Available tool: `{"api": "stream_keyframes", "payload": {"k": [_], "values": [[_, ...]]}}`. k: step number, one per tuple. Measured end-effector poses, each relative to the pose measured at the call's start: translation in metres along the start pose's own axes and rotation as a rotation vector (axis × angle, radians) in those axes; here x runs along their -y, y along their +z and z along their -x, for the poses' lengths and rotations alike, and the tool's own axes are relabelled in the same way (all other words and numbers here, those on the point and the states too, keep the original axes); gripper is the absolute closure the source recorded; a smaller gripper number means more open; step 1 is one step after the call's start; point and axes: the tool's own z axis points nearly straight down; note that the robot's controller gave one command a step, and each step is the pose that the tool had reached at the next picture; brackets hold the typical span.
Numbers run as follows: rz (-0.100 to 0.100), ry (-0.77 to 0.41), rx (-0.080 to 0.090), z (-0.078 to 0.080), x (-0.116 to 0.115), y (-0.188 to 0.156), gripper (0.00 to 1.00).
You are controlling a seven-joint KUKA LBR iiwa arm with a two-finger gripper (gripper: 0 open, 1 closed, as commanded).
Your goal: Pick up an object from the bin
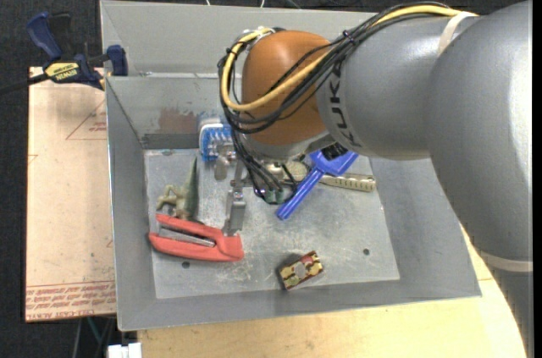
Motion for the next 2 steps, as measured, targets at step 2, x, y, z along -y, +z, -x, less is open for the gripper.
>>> {"api": "stream_keyframes", "payload": {"k": [2], "values": [[0.003, 0.003, 0.006, -0.041, -0.052, 0.071, 0.0]]}}
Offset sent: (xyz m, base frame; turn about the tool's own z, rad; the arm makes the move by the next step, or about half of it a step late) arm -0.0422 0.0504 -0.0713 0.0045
